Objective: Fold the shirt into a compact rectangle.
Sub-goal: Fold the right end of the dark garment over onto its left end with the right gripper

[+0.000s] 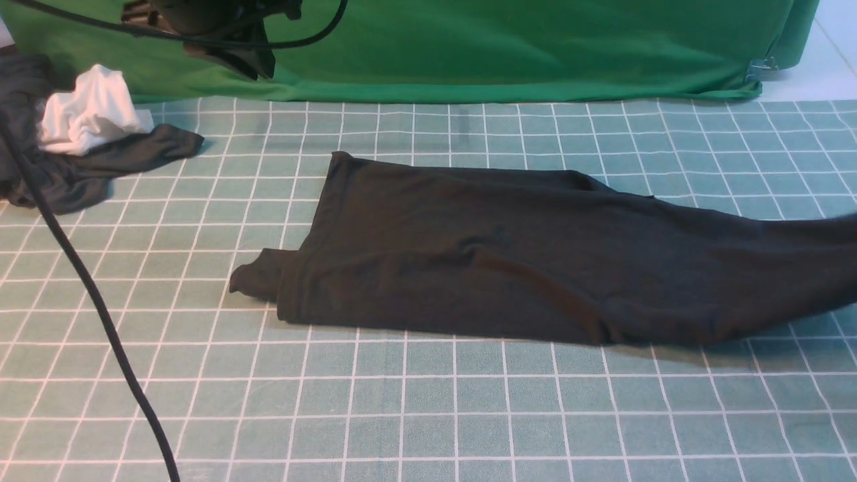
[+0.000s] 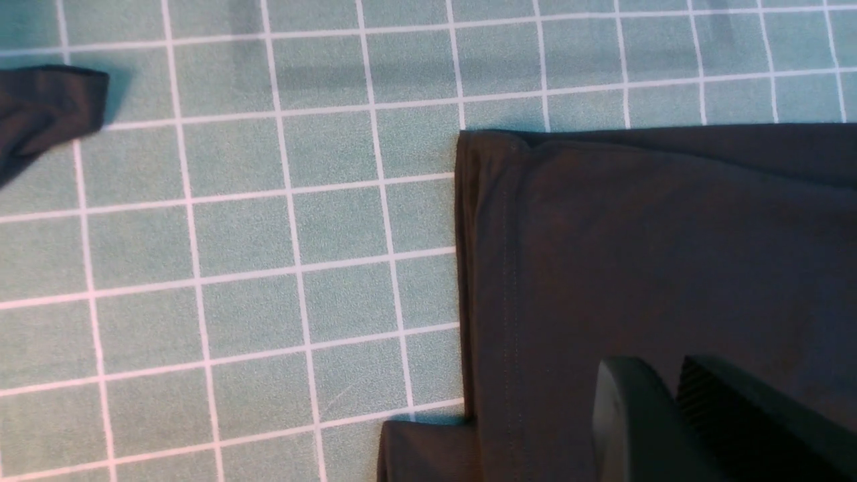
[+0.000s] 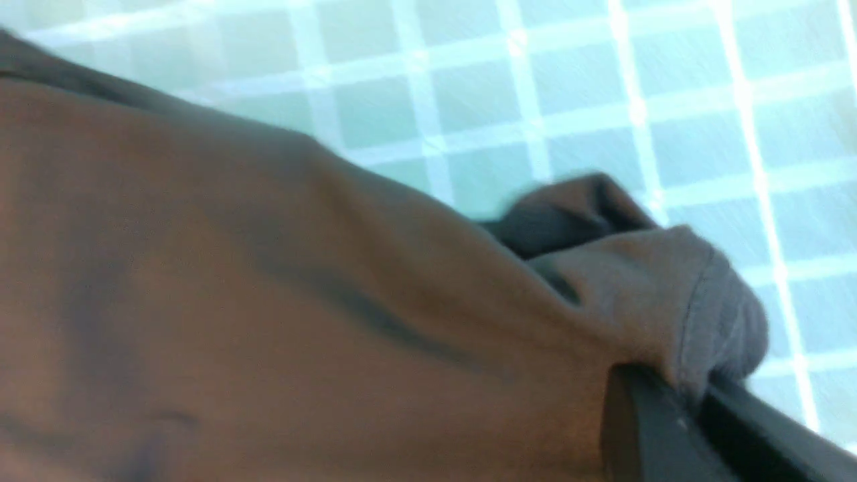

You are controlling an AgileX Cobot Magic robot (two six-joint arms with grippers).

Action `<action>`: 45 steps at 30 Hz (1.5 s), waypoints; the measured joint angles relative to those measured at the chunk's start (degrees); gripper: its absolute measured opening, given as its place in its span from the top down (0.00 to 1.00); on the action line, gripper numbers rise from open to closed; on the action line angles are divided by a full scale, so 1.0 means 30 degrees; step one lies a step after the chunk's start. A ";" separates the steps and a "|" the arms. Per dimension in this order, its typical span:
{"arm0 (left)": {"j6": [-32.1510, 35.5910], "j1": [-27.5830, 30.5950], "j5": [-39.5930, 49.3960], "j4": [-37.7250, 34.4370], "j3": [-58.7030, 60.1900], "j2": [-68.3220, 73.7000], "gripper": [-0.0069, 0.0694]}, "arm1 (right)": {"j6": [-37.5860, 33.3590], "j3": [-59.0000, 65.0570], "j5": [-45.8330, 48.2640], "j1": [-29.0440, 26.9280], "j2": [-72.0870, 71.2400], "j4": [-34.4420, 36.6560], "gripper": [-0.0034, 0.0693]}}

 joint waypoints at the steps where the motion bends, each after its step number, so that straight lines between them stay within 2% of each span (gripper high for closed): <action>1: 0.0134 0.0000 0.0000 0.0019 0.0000 0.0000 0.83 | 0.0426 -0.0636 0.0358 0.0840 -0.0081 0.0020 0.91; 4: 0.0347 0.0000 0.0000 0.0040 0.0000 0.0000 0.83 | 0.1379 -0.1743 0.0789 0.2957 -0.0103 0.0020 0.91; 6: 0.0652 0.0052 0.0000 0.0040 0.0000 0.0017 0.83 | 0.2679 -0.3046 0.0917 0.5795 0.0160 0.0020 0.91; 8: 0.0699 0.0220 0.0000 0.0023 0.0000 0.0017 0.83 | 0.3614 -0.3696 0.0811 0.7815 0.0614 0.0033 0.91; 9: 0.0716 0.0239 0.0000 -0.0001 0.0000 0.0017 0.83 | 0.3725 -0.3775 0.0811 0.8035 0.0674 0.0033 0.91; 12: 0.0715 0.0893 0.0000 -0.0494 0.0000 0.0017 0.83 | 0.5430 -0.5211 -0.0136 1.1700 0.2412 0.0079 0.91; 13: 0.0715 0.0983 0.0000 -0.0544 0.0000 0.0017 0.83 | 0.5430 -0.5286 -0.0197 1.1884 0.2539 0.0079 0.91; 14: 0.0735 0.1267 0.0000 -0.0917 0.0119 -0.0053 0.83 | 0.5946 -0.5880 -0.0805 1.3245 0.3626 0.0272 0.91; 17: 0.0735 0.1771 -0.0002 -0.1521 0.0849 -0.0436 0.83 | 0.6348 -0.6942 -0.2406 1.5284 0.5988 0.1121 0.91; 23: 0.1241 0.2381 0.0009 -0.1834 0.2822 -0.1198 0.83 | 0.6569 -1.0037 -0.5270 1.7581 1.0701 0.2908 0.91; 28: 0.1282 0.2502 0.0031 -0.1858 0.4216 -0.1193 0.83 | 0.6738 -1.2541 -0.7508 1.9000 1.3790 0.3377 0.91; 33: 0.1282 0.2502 0.0039 -0.1858 0.4825 -0.1193 0.83 | 0.7141 -1.3153 -1.0414 2.0118 1.5691 0.3397 0.89; 36: 0.1282 0.2502 -0.0025 -0.1858 0.4885 -0.1193 0.83 | 0.7277 -1.3174 -1.0835 2.0411 1.6127 0.3416 0.85; 37: 0.1282 0.2502 -0.0124 -0.1826 0.4890 -0.1193 0.83 | 0.7345 -1.3174 -1.0835 2.0532 1.6268 0.3451 0.75; 38: 0.1282 0.2502 -0.0124 -0.1826 0.4890 -0.1193 0.83 | 0.7345 -1.3193 -1.0835 2.0559 1.6268 0.3451 0.74; 39: 0.1282 0.2502 -0.0161 -0.1809 0.4890 -0.1193 0.83 | 0.7345 -1.3218 -1.0759 2.0559 1.6268 0.3473 0.64; 40: 0.1282 0.2502 -0.0182 -0.1809 0.4890 -0.1193 0.83 | 0.7345 -1.3219 -1.0711 2.0559 1.6240 0.3492 0.59; 41: 0.1265 0.2502 -0.0226 -0.1809 0.4906 -0.1193 0.83 | 0.7345 -1.3242 -1.0270 2.0470 1.6054 0.3533 0.46; 43: 0.1265 0.2502 -0.0324 -0.1829 0.4906 -0.1193 0.83 | 0.7128 -1.3242 -0.9102 2.0176 1.5551 0.3548 0.28; 44: 0.1265 0.2502 -0.0354 -0.1829 0.4906 -0.1193 0.83 | 0.6852 -1.3242 -0.8514 1.9998 1.5217 0.3548 0.21; 45: 0.1265 0.2502 -0.0354 -0.1829 0.4906 -0.1193 0.83 | 0.6789 -1.3242 -0.8178 1.9899 1.5055 0.3548 0.20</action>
